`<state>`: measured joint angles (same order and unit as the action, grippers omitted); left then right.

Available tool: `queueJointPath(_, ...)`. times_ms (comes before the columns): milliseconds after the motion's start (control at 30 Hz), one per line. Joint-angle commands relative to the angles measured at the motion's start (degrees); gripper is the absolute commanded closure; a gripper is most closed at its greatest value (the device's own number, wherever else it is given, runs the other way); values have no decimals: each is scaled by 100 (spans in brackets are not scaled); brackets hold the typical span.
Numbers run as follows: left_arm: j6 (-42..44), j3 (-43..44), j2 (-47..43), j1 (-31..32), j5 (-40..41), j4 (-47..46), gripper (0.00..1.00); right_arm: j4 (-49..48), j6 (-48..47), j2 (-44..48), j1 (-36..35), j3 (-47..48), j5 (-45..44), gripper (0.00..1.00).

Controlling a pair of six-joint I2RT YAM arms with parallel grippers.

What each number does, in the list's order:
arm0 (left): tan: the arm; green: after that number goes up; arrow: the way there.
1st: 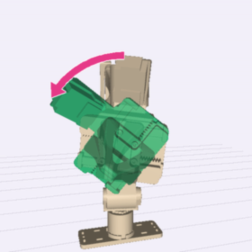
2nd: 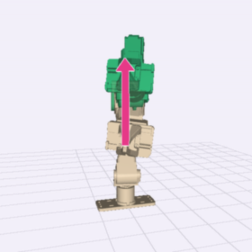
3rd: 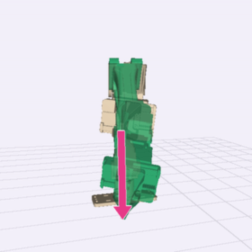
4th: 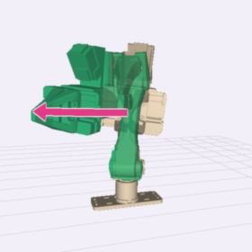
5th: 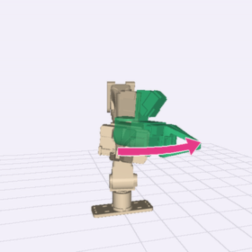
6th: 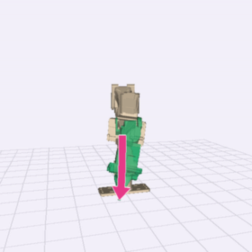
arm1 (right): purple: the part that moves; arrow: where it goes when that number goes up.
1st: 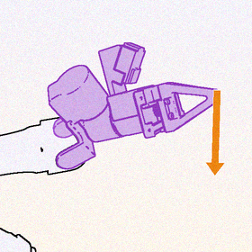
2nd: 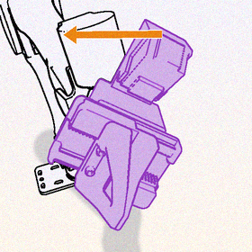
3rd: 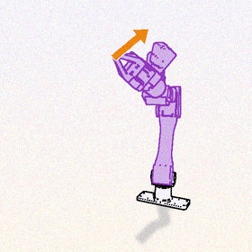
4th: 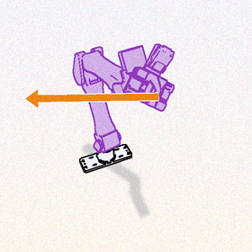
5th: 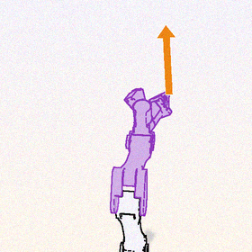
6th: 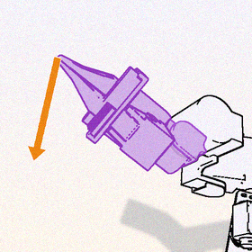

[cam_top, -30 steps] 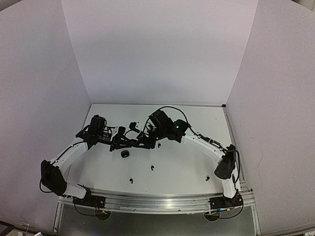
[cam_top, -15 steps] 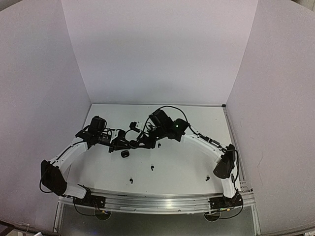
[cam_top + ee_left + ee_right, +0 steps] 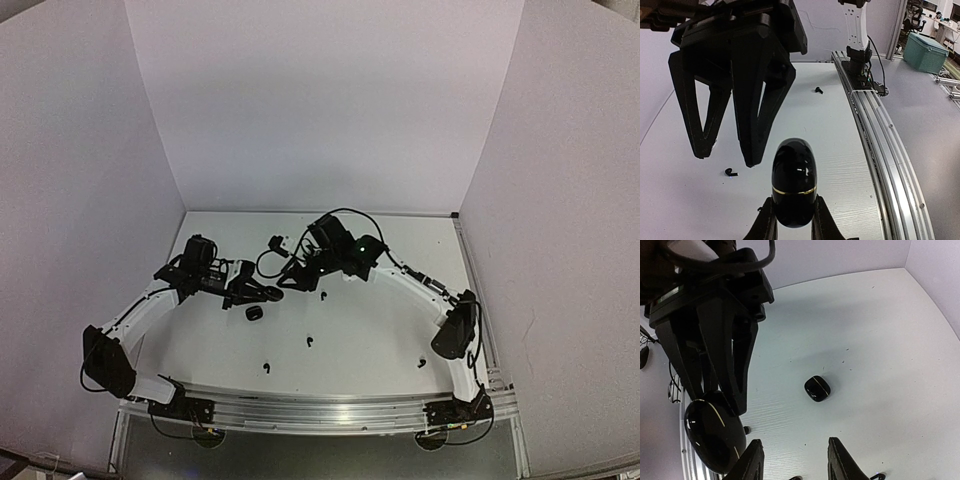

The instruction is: Insert the wireless bluetooth earbuds into the charging case

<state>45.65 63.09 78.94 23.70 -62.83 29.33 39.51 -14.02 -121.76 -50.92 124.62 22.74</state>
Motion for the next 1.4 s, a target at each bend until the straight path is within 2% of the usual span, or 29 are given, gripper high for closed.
queueJointPath(0,-856,23,-83,12,-152,-580,100,-93,74,62,-2,119,-2,59)
queueJointPath(200,-1098,-75,-64,-28,-20,-687,100,-92,-41,409,3,-31,-108,44)
queueJointPath(333,-1045,-67,-42,-32,-1,-629,100,-92,2,587,4,-134,-257,40)
queueJointPath(567,-1012,-71,-36,-40,38,-649,100,-87,-44,709,-48,-321,331,40)
queueJointPath(767,-1153,-38,-41,-41,-47,-780,100,-84,-110,402,-183,-237,483,39)
queueJointPath(1233,-748,20,-83,-31,-329,-496,100,-84,-234,21,-186,19,-68,44)
queueJointPath(1367,-8,56,-84,-25,-335,32,100,-84,-169,34,-106,41,-70,46)
